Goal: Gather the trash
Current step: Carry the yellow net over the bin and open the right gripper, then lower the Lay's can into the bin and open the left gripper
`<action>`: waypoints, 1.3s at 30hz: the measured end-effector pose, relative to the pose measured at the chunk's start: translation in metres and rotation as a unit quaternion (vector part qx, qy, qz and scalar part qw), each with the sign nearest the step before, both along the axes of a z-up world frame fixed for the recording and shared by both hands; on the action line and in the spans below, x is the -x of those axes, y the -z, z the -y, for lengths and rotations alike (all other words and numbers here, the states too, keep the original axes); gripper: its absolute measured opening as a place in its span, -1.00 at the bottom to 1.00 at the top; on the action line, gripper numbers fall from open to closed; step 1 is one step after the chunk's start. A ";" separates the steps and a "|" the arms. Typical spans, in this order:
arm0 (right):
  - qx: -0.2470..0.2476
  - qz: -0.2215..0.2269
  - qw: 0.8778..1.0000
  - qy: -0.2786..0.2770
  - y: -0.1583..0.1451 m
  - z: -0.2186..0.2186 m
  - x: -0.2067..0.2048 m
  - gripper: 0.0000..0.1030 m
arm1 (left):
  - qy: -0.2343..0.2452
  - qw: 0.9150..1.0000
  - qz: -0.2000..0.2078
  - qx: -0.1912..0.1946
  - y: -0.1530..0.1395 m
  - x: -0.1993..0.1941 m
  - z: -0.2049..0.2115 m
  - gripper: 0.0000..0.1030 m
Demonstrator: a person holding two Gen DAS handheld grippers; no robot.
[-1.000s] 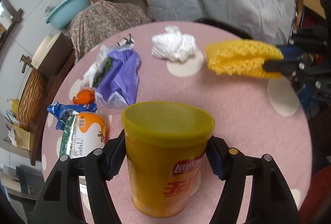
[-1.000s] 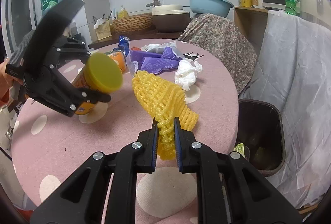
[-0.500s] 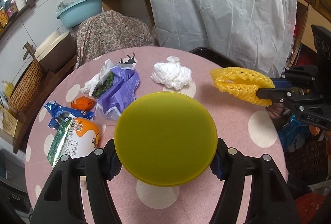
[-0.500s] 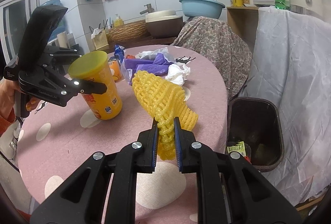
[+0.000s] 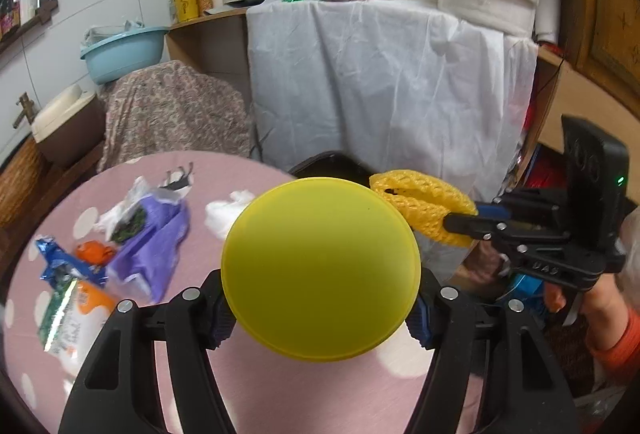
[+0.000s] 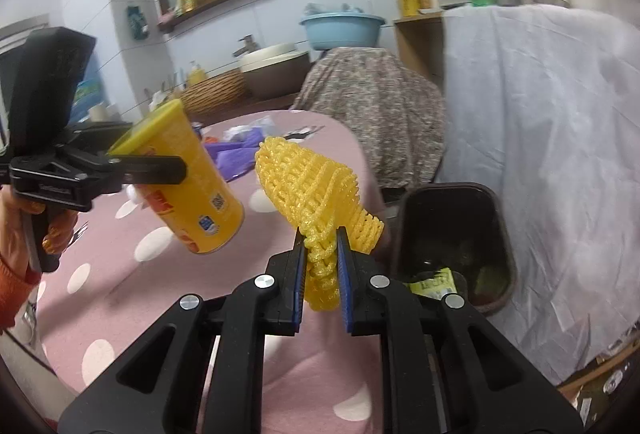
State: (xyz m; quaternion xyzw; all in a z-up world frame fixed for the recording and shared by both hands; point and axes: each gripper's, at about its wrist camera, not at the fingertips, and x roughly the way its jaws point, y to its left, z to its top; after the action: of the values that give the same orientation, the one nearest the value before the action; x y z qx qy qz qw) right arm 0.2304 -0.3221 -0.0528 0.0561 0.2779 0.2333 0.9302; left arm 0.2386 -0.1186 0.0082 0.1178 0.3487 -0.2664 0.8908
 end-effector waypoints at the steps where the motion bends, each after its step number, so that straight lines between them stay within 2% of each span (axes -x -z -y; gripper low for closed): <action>1: -0.003 -0.003 1.000 0.011 0.002 0.008 -0.002 -0.71 | 0.003 1.000 -0.003 0.013 0.000 -0.002 0.006 0.27; 4: -0.001 -0.013 0.999 0.047 0.012 0.030 -0.011 -0.71 | 0.009 0.999 -0.007 0.042 -0.002 -0.007 0.023 0.27; 9: -0.025 -0.063 0.994 0.087 0.046 0.058 -0.046 -0.71 | 0.021 0.998 -0.011 0.062 -0.003 -0.024 0.057 0.27; 14: 0.003 -0.109 0.988 0.112 0.089 0.065 -0.097 -0.71 | 0.015 0.999 -0.005 0.046 0.007 -0.044 0.089 0.27; 20: 0.020 -0.153 0.979 0.131 0.137 0.068 -0.147 -0.70 | 0.001 0.999 -0.031 0.039 0.027 -0.072 0.104 0.28; 26: 0.052 -0.166 0.976 0.134 0.169 0.062 -0.174 -0.68 | -0.012 0.998 -0.044 0.035 0.041 -0.093 0.115 0.28; 28: 0.058 -0.173 0.974 0.136 0.178 0.062 -0.182 -0.51 | -0.014 0.998 -0.048 0.033 0.044 -0.098 0.119 0.27; 30: 0.059 -0.179 0.972 0.142 0.182 0.063 -0.186 0.01 | -0.015 0.998 -0.050 0.030 0.047 -0.103 0.124 0.28; 32: 0.051 -0.170 0.973 0.149 0.180 0.065 -0.181 0.26 | -0.015 0.998 -0.049 0.027 0.049 -0.106 0.130 0.28; 37: 0.058 -0.146 0.974 0.163 0.166 0.071 -0.162 0.35 | -0.016 0.999 -0.048 0.011 0.054 -0.116 0.146 0.28; 39: 0.060 -0.138 0.973 0.173 0.160 0.078 -0.151 0.45 | -0.018 0.998 -0.053 0.004 0.058 -0.121 0.155 0.28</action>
State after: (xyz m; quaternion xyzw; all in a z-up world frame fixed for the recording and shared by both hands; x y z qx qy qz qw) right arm 0.3818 -0.4001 -0.2127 0.0794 0.4030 0.0420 0.9108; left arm 0.3601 -0.2732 -0.0495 0.0938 0.3961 -0.2573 0.8764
